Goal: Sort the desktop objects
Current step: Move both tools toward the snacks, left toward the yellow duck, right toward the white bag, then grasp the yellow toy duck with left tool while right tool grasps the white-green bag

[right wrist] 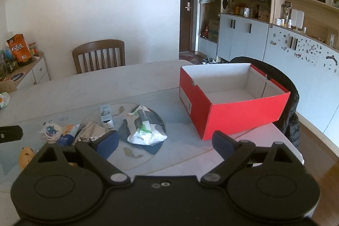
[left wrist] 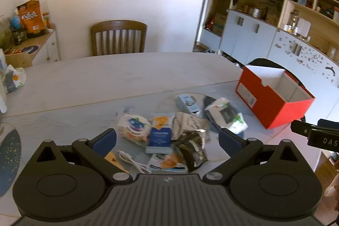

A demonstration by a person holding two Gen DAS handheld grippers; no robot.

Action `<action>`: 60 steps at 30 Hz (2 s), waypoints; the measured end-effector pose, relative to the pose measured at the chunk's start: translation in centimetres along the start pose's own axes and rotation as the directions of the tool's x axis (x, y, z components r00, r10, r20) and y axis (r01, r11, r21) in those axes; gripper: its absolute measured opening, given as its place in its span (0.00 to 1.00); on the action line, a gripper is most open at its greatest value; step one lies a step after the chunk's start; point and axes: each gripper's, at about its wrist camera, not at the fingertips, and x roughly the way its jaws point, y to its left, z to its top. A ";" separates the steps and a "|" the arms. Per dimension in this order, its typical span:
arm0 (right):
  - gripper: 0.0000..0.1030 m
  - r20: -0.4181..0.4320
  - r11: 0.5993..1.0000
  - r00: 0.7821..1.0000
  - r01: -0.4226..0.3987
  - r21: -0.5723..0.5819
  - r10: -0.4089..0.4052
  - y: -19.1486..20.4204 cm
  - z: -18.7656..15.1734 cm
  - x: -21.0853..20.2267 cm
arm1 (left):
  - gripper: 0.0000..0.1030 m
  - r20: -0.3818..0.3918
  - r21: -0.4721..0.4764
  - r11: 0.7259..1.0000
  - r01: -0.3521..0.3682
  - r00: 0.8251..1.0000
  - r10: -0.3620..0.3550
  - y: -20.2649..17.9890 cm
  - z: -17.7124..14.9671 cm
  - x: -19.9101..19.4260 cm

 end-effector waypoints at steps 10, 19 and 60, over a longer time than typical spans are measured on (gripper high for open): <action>0.92 0.010 0.997 0.999 -0.052 -0.049 0.052 0.4 1.3 3.2 | 1.00 -0.005 -0.039 0.996 -0.082 0.997 0.081 1.2 0.3 2.2; 0.91 -0.002 0.995 0.997 -0.074 -0.073 0.074 0.6 1.3 7.3 | 1.00 -0.040 -0.079 0.969 -0.235 0.972 0.233 3.3 -1.7 5.1; 0.51 -0.209 0.989 0.978 -0.046 -0.138 0.016 2.8 0.0 19.8 | 0.52 -0.233 -0.145 0.939 -0.312 0.933 0.274 7.0 -5.3 10.8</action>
